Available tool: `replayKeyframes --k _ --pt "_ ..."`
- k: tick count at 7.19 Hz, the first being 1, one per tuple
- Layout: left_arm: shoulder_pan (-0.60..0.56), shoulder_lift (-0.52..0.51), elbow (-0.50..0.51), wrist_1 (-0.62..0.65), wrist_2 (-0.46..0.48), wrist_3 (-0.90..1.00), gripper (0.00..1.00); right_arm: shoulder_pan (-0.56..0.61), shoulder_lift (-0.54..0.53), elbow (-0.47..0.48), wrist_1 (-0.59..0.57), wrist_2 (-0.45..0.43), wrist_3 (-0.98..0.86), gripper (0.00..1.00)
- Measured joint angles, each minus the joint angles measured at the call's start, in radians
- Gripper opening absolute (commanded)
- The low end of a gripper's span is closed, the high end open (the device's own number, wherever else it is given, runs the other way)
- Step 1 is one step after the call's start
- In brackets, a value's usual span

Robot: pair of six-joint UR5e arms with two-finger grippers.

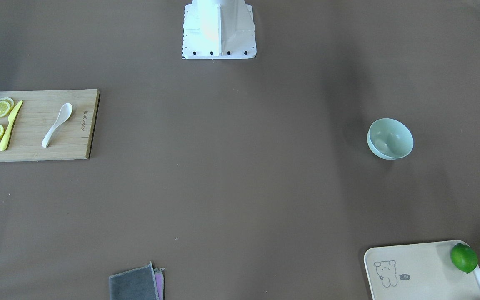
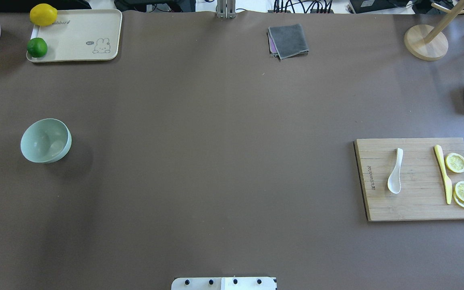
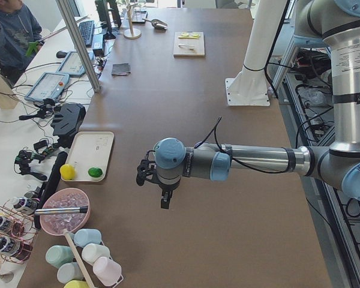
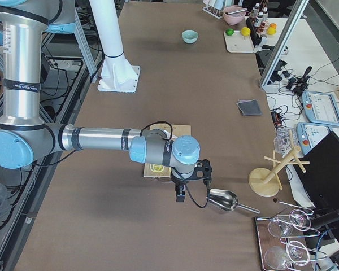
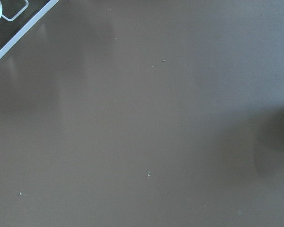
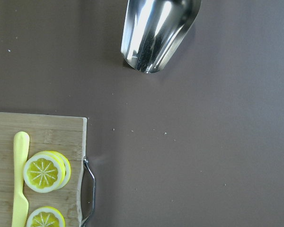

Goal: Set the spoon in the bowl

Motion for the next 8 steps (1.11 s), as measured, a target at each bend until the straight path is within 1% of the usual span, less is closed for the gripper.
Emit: replayKeyframes --k 4,7,8 --pt "-0.001 0.006 -0.043 0.000 -0.002 0.000 0.97 0.000 -0.002 0.007 0.003 0.017 0.008 1.00" --pt "0.001 0.007 -0.057 0.006 -0.002 -0.001 0.98 0.000 -0.019 0.021 0.004 0.092 0.005 1.00" --pt "0.021 0.005 -0.058 0.004 -0.001 -0.003 0.98 0.000 -0.033 0.039 0.004 0.116 0.001 1.00"
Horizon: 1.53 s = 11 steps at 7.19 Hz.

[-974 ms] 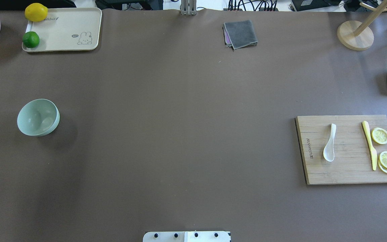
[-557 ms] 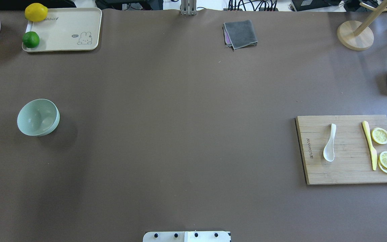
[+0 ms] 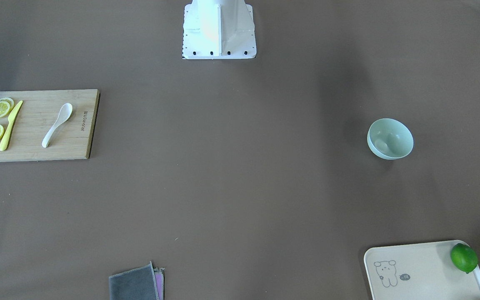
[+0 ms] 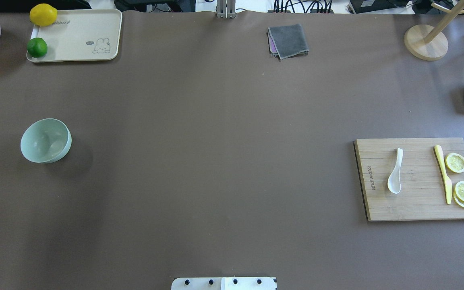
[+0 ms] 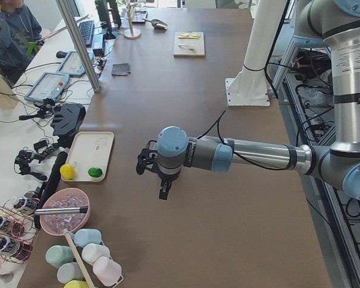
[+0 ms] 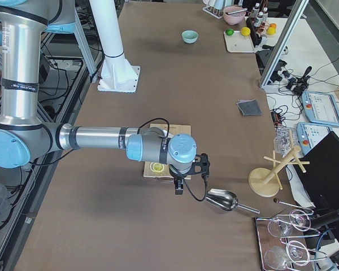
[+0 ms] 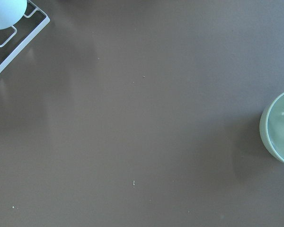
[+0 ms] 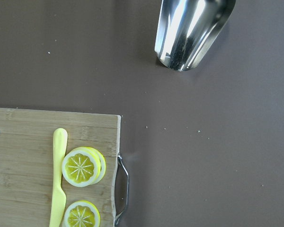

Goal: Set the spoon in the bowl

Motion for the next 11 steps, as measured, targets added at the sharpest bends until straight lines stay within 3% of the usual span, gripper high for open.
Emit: replayKeyframes --k 2,4,8,9,10,11 --pt "0.089 -0.017 0.000 -0.040 0.001 -0.094 0.98 -0.002 -0.012 0.032 0.000 0.048 -0.002 1.00" --pt "0.242 -0.064 0.023 -0.205 0.014 -0.380 0.97 -0.009 -0.014 0.040 0.001 0.096 0.005 1.00" --pt "0.479 -0.202 0.211 -0.390 0.129 -0.576 0.91 -0.024 -0.011 0.042 0.001 0.118 0.010 1.00" --pt "0.503 -0.223 0.253 -0.424 0.154 -0.582 0.79 -0.024 -0.011 0.042 0.001 0.121 0.009 1.00" --pt "0.513 -0.241 0.284 -0.445 0.164 -0.585 0.59 -0.025 -0.011 0.042 0.001 0.123 0.009 1.00" --pt "0.517 -0.253 0.298 -0.454 0.167 -0.592 0.48 -0.025 -0.011 0.042 0.001 0.123 0.009 1.00"
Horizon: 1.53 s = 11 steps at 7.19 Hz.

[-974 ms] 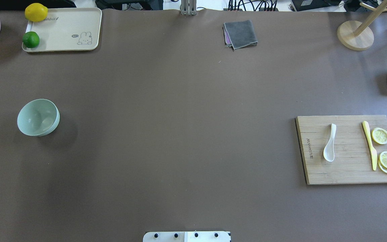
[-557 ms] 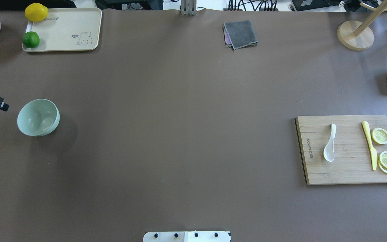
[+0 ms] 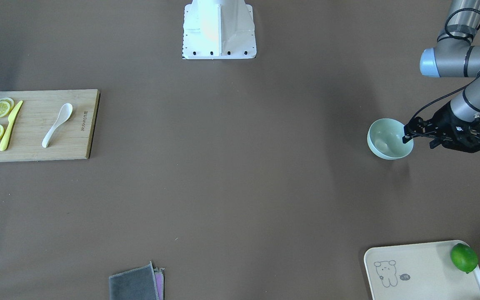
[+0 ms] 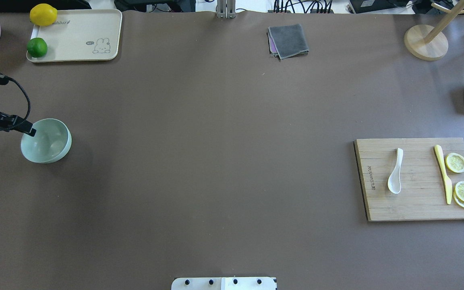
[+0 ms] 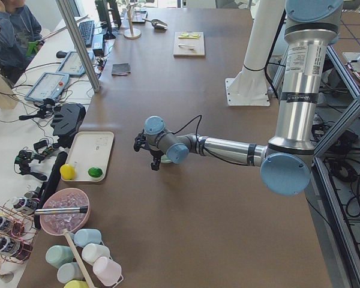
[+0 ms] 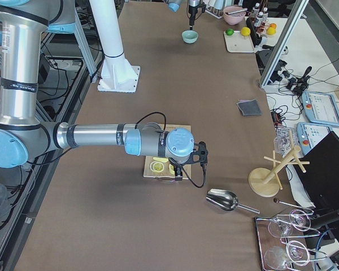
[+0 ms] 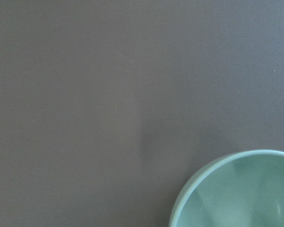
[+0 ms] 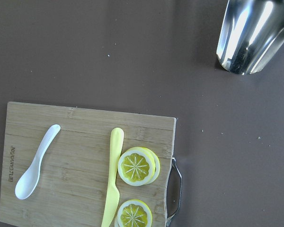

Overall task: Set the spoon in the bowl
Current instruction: 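Grasp the pale green bowl rim with the left gripper and lift it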

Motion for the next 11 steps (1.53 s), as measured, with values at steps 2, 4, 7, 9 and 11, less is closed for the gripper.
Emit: replayKeyframes --k 2,4,7,9,11 --pt "0.016 -0.010 0.001 -0.034 -0.002 -0.050 0.48 0.000 0.000 0.001 0.000 0.000 0.001 1.00" --pt "0.045 -0.007 0.008 -0.078 0.003 -0.086 0.00 0.000 0.000 0.001 0.000 0.000 0.002 1.00" --pt "0.052 -0.007 -0.008 -0.079 -0.007 -0.091 0.00 0.000 0.001 0.004 0.000 0.000 0.004 1.00" --pt "0.052 -0.021 -0.101 -0.017 -0.043 -0.152 0.00 -0.027 0.007 0.051 0.001 -0.005 0.092 1.00" --pt "0.118 -0.093 -0.218 0.048 -0.028 -0.354 0.00 -0.127 0.024 0.138 0.010 -0.030 0.293 1.00"
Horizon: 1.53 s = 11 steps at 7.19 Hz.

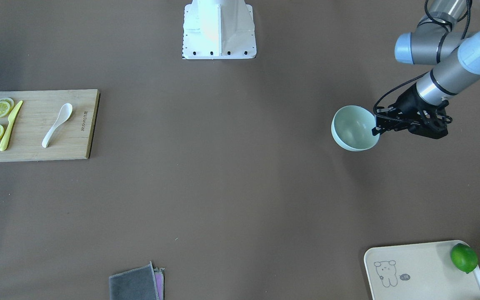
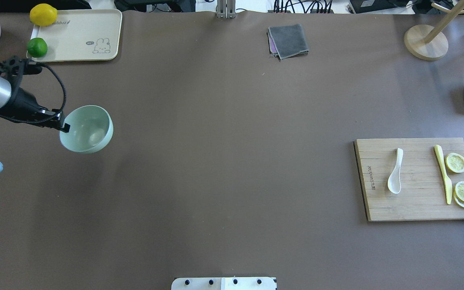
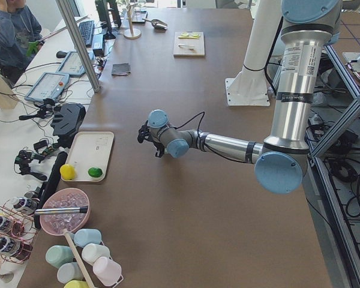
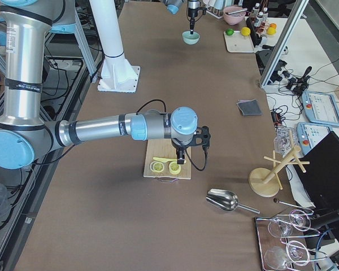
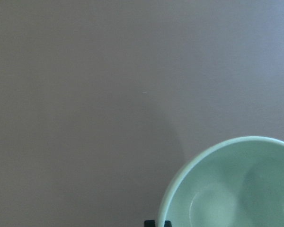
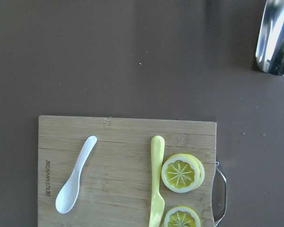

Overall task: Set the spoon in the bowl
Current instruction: 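Grasp the pale green bowl rim with the left gripper and lift it, then set the bowl at table center with left gripper while right grasps white spoon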

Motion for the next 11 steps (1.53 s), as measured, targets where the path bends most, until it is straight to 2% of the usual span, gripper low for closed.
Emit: replayKeyframes --k 2,4,5,7,11 --pt "0.178 -0.153 -0.025 0.065 0.126 -0.245 0.00 -0.149 0.017 0.029 0.139 -0.095 0.292 1.00" --pt "0.345 -0.329 -0.005 0.218 0.309 -0.361 0.00 -0.338 0.019 0.027 0.327 -0.223 0.628 1.00" --pt "0.394 -0.398 0.033 0.259 0.367 -0.401 0.00 -0.408 0.020 0.026 0.372 -0.268 0.720 1.00" --pt "0.428 -0.467 0.100 0.275 0.411 -0.435 0.00 -0.490 0.020 0.008 0.447 -0.322 0.794 1.00" --pt "0.442 -0.478 0.123 0.277 0.419 -0.442 0.00 -0.557 0.036 -0.047 0.467 -0.385 0.868 0.99"
